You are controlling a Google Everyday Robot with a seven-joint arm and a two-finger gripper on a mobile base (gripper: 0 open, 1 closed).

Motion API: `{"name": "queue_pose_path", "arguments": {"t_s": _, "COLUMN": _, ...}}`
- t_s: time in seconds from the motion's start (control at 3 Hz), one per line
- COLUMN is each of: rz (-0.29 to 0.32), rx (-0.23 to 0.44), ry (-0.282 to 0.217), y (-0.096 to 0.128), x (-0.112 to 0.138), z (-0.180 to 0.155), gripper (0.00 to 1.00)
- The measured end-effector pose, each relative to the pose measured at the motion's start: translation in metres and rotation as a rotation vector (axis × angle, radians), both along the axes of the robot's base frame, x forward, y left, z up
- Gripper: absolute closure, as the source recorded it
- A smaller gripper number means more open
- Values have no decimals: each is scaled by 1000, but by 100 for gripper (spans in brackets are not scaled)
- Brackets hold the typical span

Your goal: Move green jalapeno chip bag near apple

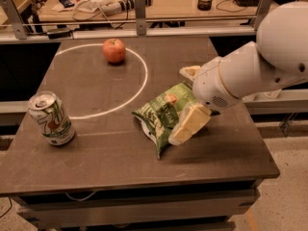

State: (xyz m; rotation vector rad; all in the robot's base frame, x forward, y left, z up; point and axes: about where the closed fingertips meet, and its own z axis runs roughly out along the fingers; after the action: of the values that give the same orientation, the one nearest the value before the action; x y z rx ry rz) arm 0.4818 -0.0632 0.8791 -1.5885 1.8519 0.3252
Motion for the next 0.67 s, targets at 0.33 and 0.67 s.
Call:
{"name": "queue_pose_path", "arguments": {"t_s": 0.33, "rz": 25, "rx": -5, "ry": -17, "y": 2, "x": 7, "z": -10, "gripper": 15}}
{"name": "queue_pose_path", "arguments": {"t_s": 0.67, "rz": 58, "rx": 12, "ry": -50, "y": -2, "x": 13, "z": -5, "gripper": 39}}
